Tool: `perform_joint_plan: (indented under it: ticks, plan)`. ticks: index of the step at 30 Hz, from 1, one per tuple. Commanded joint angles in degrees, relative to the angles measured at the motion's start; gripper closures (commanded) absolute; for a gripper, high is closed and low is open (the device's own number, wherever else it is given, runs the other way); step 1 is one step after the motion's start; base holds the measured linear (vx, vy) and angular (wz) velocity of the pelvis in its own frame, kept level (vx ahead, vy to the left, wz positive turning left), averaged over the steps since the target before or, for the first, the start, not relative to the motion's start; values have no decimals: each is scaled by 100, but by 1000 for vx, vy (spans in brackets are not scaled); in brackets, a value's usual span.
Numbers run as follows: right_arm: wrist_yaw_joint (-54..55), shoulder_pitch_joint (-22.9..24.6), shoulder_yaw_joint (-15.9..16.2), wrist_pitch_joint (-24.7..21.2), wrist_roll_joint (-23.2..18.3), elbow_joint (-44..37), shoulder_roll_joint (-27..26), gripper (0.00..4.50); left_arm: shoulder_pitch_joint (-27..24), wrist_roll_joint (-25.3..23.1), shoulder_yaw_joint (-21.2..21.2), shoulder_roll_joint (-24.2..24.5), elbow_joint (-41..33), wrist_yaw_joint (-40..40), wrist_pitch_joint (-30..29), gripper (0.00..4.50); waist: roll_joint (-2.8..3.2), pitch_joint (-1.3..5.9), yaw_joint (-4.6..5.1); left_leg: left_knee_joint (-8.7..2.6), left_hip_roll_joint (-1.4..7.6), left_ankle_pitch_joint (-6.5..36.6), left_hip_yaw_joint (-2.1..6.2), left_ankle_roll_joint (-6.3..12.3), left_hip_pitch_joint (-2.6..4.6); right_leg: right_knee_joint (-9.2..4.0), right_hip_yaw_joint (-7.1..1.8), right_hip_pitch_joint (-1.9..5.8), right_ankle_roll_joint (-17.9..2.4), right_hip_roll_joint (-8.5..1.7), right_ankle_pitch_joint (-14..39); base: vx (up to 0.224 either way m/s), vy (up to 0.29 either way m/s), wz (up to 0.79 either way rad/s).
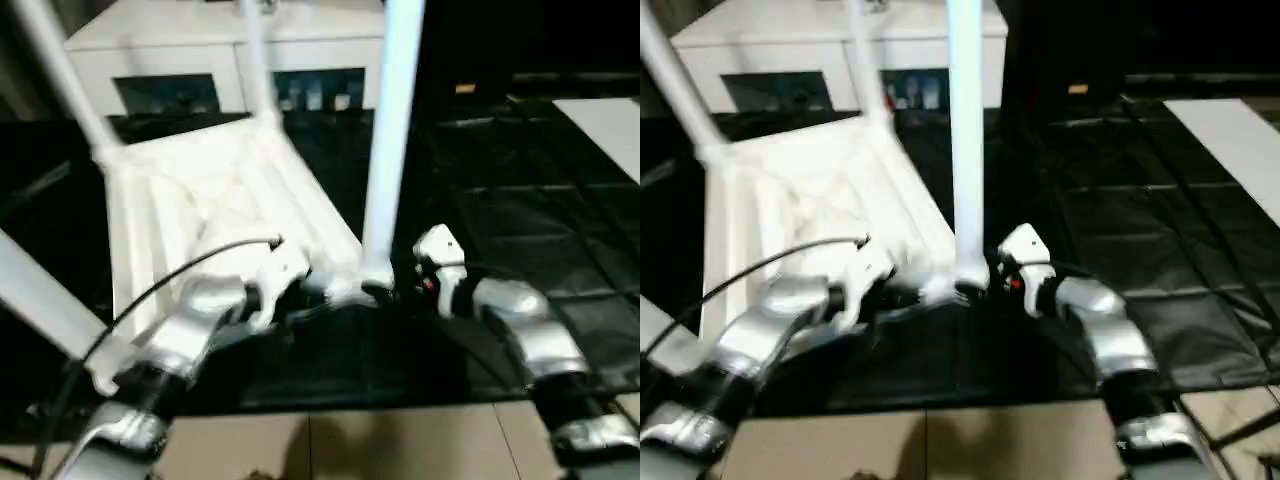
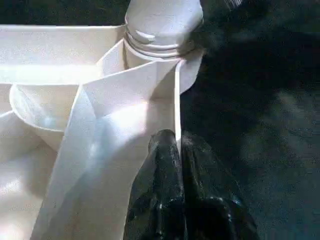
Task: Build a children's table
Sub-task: Rotate leg to tighten
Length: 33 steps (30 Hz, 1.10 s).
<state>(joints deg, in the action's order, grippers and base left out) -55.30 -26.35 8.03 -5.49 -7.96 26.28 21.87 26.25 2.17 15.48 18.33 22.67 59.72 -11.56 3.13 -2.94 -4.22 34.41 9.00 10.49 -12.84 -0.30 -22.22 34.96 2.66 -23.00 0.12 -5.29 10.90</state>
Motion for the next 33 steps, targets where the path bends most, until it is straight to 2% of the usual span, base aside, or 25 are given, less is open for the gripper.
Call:
perform_joint_plan:
  ticks: [1, 2, 4, 8, 11, 16, 20, 24, 26, 33]
  plan:
    - [-504, 119, 107, -22, -173, -368, 188, 66, -87, 459, 140, 4, -420, 673, 179, 450, -122, 346, -17, -427, 482, 1497, 242, 352, 193, -453, -244, 159, -1380, -362, 1483, 0, 0, 0]
    - [-661, 170, 146, -44, -196, -473, 285, 66, -120, 477, 135, 78, -482, 768, 160, 450, -126, 334, -35, -440, 482, 1496, 247, 333, 170, -458, -255, 170, -1347, -371, 1509, 0, 0, 0]
    - [-915, 249, 222, -42, -208, -597, 434, 66, -161, 526, 89, 161, -559, 862, 110, 450, -128, 344, -68, -445, 479, 1460, 248, 302, 173, -447, -258, 163, -1298, -370, 1495, 0, 0, 0]
    - [-1334, 378, 391, 36, -163, -715, 658, 66, -215, 552, 43, 254, -650, 922, 59, 450, -152, 343, -71, -439, 465, 1438, 256, 285, 154, -449, -263, 176, -1279, -383, 1510, 0, 0, 0]
    - [-1363, 382, 443, 99, -84, -691, 695, 66, -222, 541, 39, 276, -658, 896, 72, 450, -165, 346, -59, -429, 453, 1355, 260, 332, 125, -448, -256, 188, -1288, -386, 1478, 0, 0, 0]
    - [-1177, 291, 434, 107, 10, -554, 627, 66, -225, 512, 19, 272, -677, 901, 69, 450, -154, 352, -57, -421, 453, 1260, 257, 363, 137, -439, -252, 178, -1325, -369, 1376, 0, 0, 0]
    - [-1106, 213, 398, 35, -25, -493, 549, 110, -205, 509, 18, 268, -661, 894, 71, 450, -148, 363, -59, -413, 454, 1238, 256, 363, 141, -424, -249, 186, -1355, -369, 1288, 0, 0, 0]
    - [-1106, 188, 400, 44, 7, -416, 532, 129, -201, 519, 29, 288, -663, 883, 62, 450, -147, 364, -61, -409, 451, 1214, 256, 384, 132, -419, -245, 194, -1376, -372, 1219, 0, 0, 0]
    - [-1100, 188, 398, 40, 12, -401, 527, 160, -201, 515, 25, 289, -656, 875, 62, 450, -145, 361, -58, -409, 452, 1242, 257, 377, 136, -424, -245, 192, -1371, -371, 1275, 0, 0, 0]
    - [-1114, 213, 429, 61, 36, -388, 530, 184, -204, 501, 23, 318, -622, 884, 65, 450, -142, 368, -56, -402, 449, 1200, 255, 385, 135, -415, -243, 199, -1391, -368, 1193, 0, 0, 0]
